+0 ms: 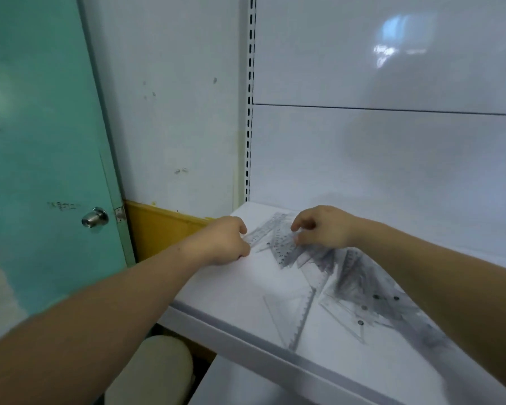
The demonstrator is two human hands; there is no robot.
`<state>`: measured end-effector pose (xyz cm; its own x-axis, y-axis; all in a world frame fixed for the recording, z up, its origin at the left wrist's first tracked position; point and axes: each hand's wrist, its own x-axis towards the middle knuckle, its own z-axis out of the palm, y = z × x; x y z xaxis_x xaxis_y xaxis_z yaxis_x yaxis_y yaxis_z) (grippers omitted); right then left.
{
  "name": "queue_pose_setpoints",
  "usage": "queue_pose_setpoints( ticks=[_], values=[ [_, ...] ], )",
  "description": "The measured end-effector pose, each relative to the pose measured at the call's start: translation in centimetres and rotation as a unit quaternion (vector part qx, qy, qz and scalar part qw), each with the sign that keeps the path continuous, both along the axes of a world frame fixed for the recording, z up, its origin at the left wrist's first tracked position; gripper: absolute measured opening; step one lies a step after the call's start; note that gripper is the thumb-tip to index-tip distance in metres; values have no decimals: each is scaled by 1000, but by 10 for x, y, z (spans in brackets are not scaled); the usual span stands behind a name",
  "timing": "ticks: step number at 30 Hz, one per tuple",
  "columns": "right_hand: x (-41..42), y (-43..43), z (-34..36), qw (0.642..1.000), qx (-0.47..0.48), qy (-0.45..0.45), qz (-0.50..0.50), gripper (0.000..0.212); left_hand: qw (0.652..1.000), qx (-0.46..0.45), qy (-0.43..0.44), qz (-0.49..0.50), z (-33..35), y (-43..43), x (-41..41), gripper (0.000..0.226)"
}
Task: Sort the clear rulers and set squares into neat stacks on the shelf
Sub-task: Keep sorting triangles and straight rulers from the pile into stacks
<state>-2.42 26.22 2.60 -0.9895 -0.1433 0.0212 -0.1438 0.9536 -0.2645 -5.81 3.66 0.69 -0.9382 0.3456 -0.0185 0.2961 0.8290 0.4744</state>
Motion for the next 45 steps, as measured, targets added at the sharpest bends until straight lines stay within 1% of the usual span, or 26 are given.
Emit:
queue_pose_setpoints(
  ticks=[3,5,8,10,12,13,15,17,20,21,23,24,27,29,30,32,33,34,36,39,42,44,45],
  values=[
    [7,0,0,999,2,32,-23,26,1000,11,11,-4,1,4,0,42],
    [12,3,2,998,-25,46,-45,23,999,28,24,-5,2,6,1,33],
    [18,9,5,983,-143,71,-93,9,998,43,48,-10,2,10,1,23],
    [22,12,7,961,-229,86,-125,7,997,43,57,-4,2,11,0,23],
    [24,16,8,936,-307,88,-149,5,997,25,79,-2,3,13,-3,28],
    [26,17,9,922,-346,86,-154,6,996,16,90,-1,3,14,-3,30],
    [28,19,10,895,-408,78,-163,17,995,17,95,0,4,16,-4,27],
    [31,21,11,888,-422,82,-165,25,996,38,85,1,6,18,-6,20],
    [35,21,11,912,-355,116,-169,30,996,53,73,4,7,20,-8,15],
    [36,22,9,920,-330,125,-167,31,996,57,67,1,7,20,-7,17],
    [37,24,6,935,-286,130,-165,34,996,59,59,-11,7,20,-6,28],
    [38,24,4,945,-253,132,-159,36,996,59,60,-15,7,20,-7,32],
    [42,24,-4,979,-106,129,-119,40,995,74,66,-23,5,21,-9,36],
    [47,22,-10,989,-52,99,-93,37,995,74,67,-27,5,22,-10,41],
    [49,20,-12,993,-43,73,-86,42,995,70,67,-30,4,22,-10,42],
    [51,19,-13,994,-46,33,-90,62,996,56,65,-39,3,23,-10,43],
    [52,20,-12,994,-47,28,-93,69,996,51,64,-44,3,23,-10,44],
    [53,20,-9,994,-46,29,-93,70,996,48,63,-47,2,24,-11,45],
    [53,21,-6,995,-30,37,-88,64,996,45,59,-53,0,24,-11,45],
    [54,23,-8,996,17,41,-78,48,995,53,54,-60,-3,25,-12,35],
    [55,22,-11,994,46,42,-89,46,994,65,51,-66,-5,26,-12,31],
    [55,21,-14,994,37,50,-92,47,994,56,60,-72,-7,26,-13,32],
    [56,21,-14,994,29,53,-94,52,993,55,66,-76,-7,25,-13,33]
  ],
)
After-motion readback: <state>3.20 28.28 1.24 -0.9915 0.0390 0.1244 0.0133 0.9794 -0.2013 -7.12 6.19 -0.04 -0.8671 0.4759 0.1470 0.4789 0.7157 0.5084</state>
